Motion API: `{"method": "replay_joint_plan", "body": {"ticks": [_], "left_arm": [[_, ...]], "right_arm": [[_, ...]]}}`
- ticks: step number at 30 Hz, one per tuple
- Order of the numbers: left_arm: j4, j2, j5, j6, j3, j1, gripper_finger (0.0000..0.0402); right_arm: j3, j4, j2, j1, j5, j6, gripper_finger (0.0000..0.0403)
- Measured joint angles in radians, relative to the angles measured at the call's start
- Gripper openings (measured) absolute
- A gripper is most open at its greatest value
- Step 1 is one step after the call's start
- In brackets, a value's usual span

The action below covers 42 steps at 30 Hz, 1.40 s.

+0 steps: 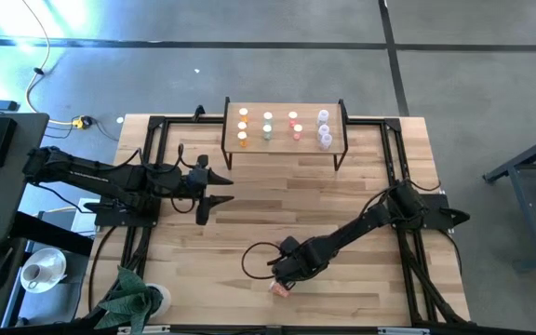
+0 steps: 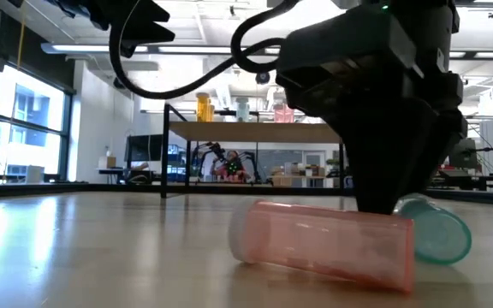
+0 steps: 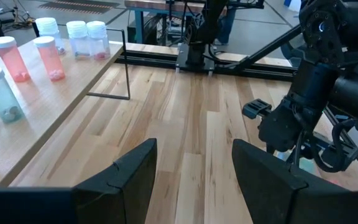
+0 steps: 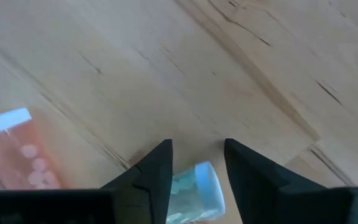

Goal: Pick and place medicine bottles onto shelf by color
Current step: Put the blue pill bottle on the shelf aligned with the blue pill bottles

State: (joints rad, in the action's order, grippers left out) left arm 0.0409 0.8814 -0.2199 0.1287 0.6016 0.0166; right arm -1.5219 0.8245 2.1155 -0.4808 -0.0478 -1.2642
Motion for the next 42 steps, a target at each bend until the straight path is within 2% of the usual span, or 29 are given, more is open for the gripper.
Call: {"method": "replay_joint_plan", "body": {"ticks": [7, 14, 23, 27, 31, 35, 42], "left_arm": [[0.0, 0.0, 0.0, 0.0, 0.0, 0.0, 0.02], [0.0, 0.0, 0.0, 0.0, 0.0, 0.0, 0.02], [0.0, 0.0, 0.0, 0.0, 0.0, 0.0, 0.02], [0.015, 0.0, 0.0, 0.0, 0.0, 0.0, 0.02], [0.033, 0.0, 0.0, 0.001, 0.0, 0.0, 0.02], [0.039, 0.0, 0.001, 0.015, 0.0, 0.0, 0.02], [0.041, 0.0, 0.001, 0.025, 0.0, 0.0, 0.02]], "right_arm": [[0.0, 0.015, 0.0, 0.006, 0.0, 0.083, 0.0122], [-0.033, 0.04, 0.0, 0.023, -0.054, 0.17, 0.0122], [-0.246, 0.299, -0.001, -0.014, -0.192, 0.186, 0.0122], [-0.315, 0.409, -0.002, -0.055, -0.204, 0.146, 0.0122], [-0.326, 0.446, -0.002, -0.086, -0.138, 0.337, 0.0122], [-0.302, 0.42, -0.003, -0.105, -0.166, 0.524, 0.0122], [-0.24, 0.286, -0.002, -0.108, -0.17, 0.606, 0.0122]]}}
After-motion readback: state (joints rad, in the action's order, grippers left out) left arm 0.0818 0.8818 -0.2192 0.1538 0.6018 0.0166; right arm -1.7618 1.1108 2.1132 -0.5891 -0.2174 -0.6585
